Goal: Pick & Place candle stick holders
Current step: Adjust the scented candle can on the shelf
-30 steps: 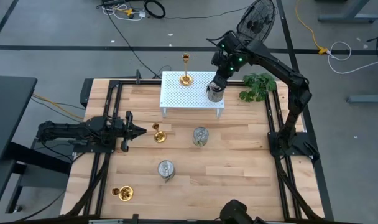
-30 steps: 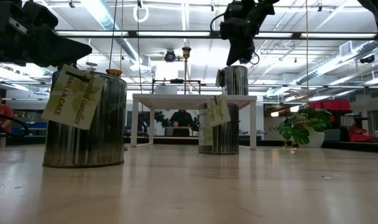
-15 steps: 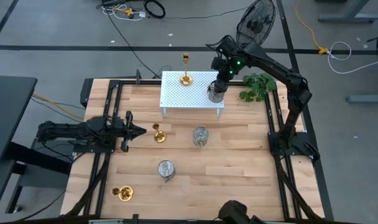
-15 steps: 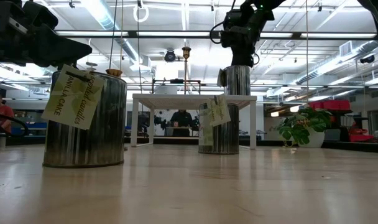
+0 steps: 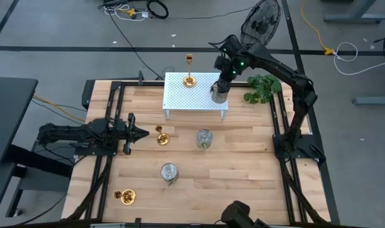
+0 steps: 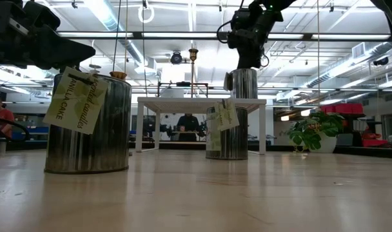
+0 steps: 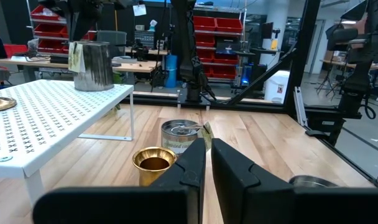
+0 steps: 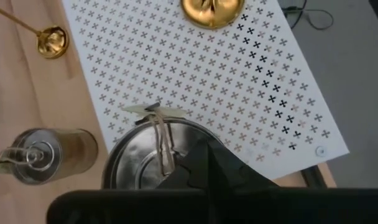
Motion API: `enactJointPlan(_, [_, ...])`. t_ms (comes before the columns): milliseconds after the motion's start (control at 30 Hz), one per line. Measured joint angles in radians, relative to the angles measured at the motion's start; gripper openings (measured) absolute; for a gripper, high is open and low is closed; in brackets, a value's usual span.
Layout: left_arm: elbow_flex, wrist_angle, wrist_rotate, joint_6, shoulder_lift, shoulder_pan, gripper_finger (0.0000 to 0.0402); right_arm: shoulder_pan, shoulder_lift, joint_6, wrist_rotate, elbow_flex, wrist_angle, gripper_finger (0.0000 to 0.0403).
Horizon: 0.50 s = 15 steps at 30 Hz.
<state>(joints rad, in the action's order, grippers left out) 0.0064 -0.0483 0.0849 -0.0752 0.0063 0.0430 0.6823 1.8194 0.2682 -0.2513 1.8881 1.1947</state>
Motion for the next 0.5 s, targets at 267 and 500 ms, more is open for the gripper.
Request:
enactJointPlan(267, [0.000,0.000,0.000,0.000,0.000,0.000,0.0032,0.001,0.000,0.002,0.000,0.000,-0.054,0.0000])
enactJointPlan(500, [0.000,0.000,0.000,0.000,0.000,0.000,0.0032,0.003,0.000,0.005,0.000,0.000,-0.054,0.0000])
